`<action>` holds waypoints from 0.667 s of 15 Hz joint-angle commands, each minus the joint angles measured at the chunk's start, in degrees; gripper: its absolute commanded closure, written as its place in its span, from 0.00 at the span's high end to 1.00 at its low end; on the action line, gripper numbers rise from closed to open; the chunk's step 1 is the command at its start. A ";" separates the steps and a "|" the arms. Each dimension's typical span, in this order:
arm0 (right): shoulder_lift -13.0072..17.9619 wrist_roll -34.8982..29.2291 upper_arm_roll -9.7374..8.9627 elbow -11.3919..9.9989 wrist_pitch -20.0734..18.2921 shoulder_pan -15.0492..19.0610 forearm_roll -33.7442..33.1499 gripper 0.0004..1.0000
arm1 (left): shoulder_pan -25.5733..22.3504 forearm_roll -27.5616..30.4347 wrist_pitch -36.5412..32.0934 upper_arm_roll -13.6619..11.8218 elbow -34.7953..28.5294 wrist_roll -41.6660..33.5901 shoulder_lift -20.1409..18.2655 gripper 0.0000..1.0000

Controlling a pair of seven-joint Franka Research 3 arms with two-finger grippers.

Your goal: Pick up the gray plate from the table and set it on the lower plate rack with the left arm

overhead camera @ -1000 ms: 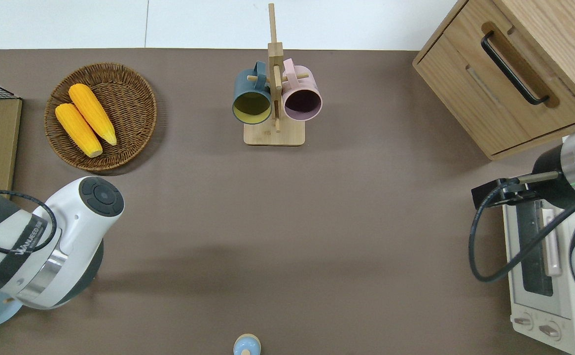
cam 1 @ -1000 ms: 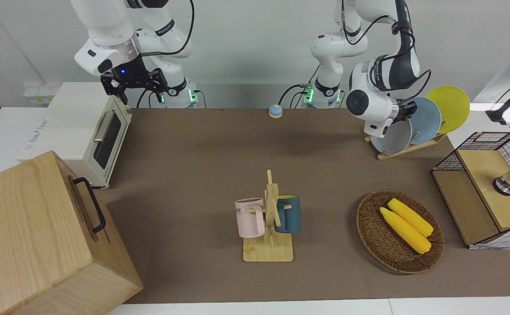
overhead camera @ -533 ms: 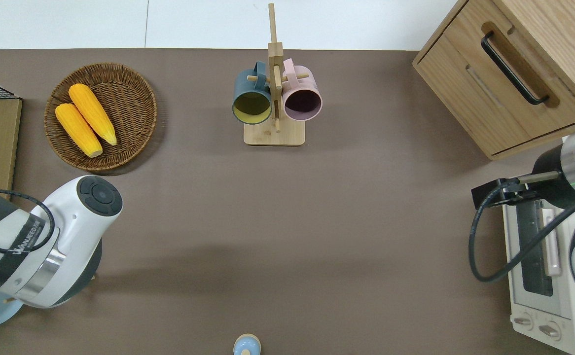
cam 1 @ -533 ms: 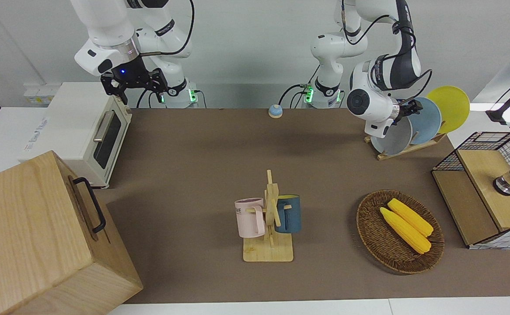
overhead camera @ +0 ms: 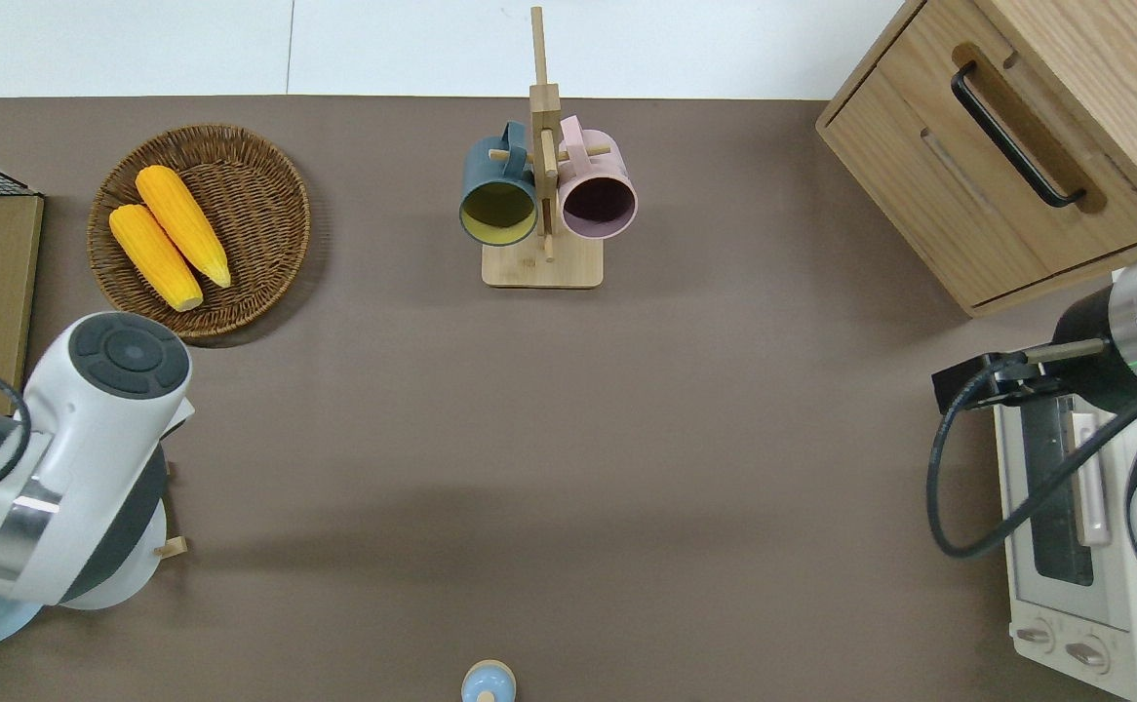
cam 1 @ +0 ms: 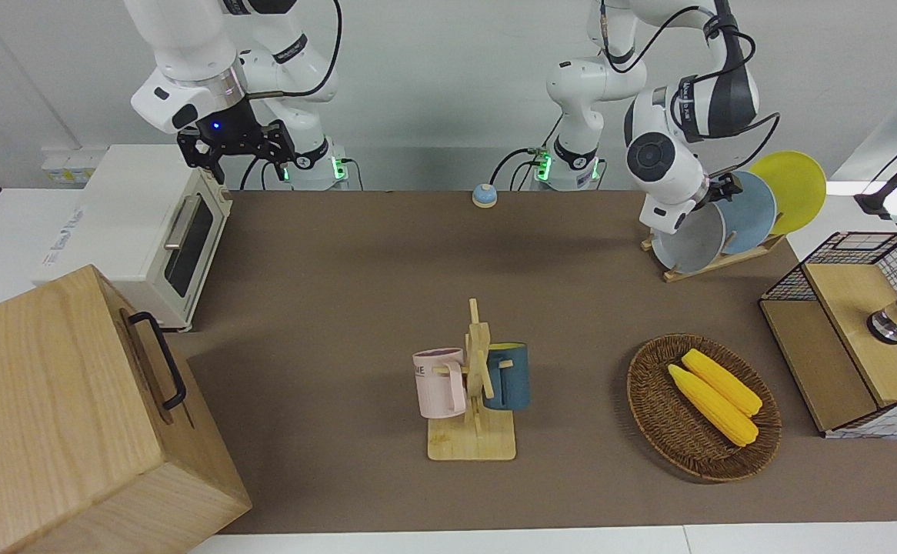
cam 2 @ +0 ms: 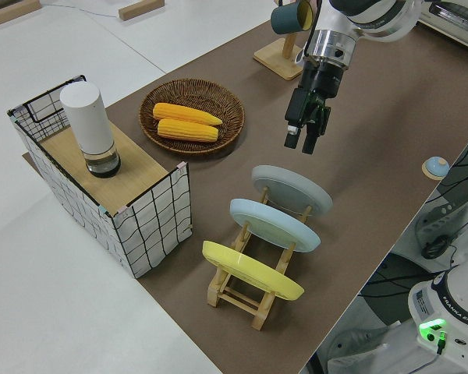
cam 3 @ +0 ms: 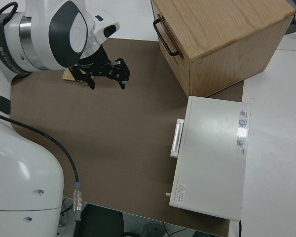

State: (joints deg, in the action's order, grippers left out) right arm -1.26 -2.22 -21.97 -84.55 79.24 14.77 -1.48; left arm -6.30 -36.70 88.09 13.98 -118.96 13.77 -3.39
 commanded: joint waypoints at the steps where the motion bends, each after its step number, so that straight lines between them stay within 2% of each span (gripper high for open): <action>1: 0.12 -0.68 -1.24 0.44 -0.66 1.40 -0.37 0.98 | 0.14 9.95 0.33 -2.72 6.53 -8.38 -0.74 0.99; 4: 0.12 -0.68 -1.24 0.44 -0.66 1.40 -0.37 0.98 | 0.14 16.64 0.33 -4.57 10.49 -13.58 -0.65 0.99; 10: 0.12 -0.68 -1.24 0.44 -0.66 1.40 -0.37 0.98 | 0.14 30.35 0.50 -6.95 16.29 -16.84 -0.74 0.99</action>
State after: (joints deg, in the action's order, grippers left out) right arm -1.26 -2.22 -21.97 -84.55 79.24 14.77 -1.48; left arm -6.32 -12.17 88.36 8.27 -105.87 -0.74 -4.30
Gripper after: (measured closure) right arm 0.013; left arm 0.004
